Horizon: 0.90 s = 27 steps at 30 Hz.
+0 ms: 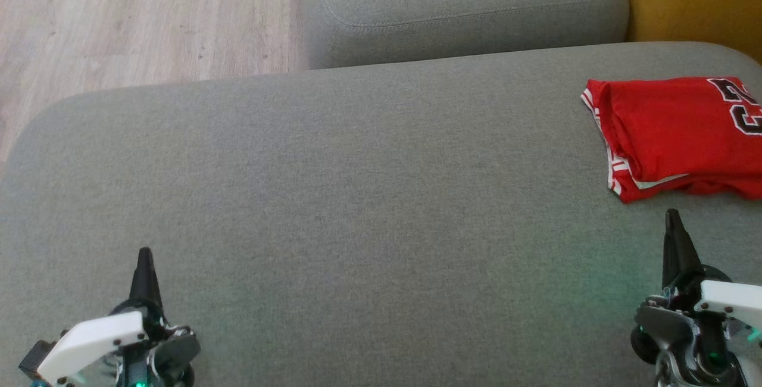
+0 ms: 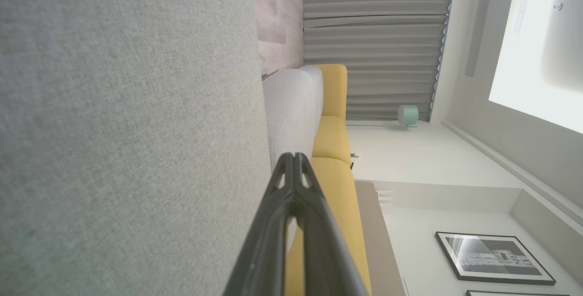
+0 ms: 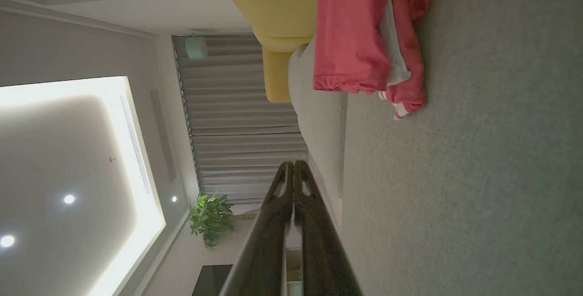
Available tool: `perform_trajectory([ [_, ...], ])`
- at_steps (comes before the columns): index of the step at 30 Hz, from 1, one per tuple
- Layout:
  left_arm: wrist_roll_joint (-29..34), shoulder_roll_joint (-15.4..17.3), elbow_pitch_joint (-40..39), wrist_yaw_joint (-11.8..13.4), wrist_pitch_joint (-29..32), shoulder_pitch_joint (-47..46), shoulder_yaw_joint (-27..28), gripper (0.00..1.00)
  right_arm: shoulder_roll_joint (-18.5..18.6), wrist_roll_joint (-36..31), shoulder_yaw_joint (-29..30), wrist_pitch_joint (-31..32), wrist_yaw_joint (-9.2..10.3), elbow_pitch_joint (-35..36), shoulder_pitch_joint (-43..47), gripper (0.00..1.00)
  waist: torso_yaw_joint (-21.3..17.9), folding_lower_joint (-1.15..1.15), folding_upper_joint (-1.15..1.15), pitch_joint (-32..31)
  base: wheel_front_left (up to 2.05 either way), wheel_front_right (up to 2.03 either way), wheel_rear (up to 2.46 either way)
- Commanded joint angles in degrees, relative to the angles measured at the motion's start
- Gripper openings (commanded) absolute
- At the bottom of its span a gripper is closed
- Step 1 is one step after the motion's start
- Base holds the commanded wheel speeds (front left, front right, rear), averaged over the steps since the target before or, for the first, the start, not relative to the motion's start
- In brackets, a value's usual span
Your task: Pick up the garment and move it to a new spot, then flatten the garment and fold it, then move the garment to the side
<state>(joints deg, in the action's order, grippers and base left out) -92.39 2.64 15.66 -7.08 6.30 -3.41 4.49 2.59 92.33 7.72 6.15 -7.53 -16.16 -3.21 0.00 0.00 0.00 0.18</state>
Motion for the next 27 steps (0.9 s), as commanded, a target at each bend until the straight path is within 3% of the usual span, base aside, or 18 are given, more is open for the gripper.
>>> perform_trajectory([
  [1,0.2,0.2,-1.6,-0.4,0.2,-2.8,2.0,0.00,0.3,-0.2,-1.2,0.4,0.04,2.1,-3.0,0.00,0.0,0.00,0.00,0.0,0.00,0.00,0.00],
  [27,0.2,0.2,-1.6,-0.4,0.2,-2.8,2.0,0.00,0.3,-0.2,-1.2,0.4,0.04,2.1,-3.0,0.00,0.0,0.00,0.00,0.0,0.00,0.00,0.00],
])
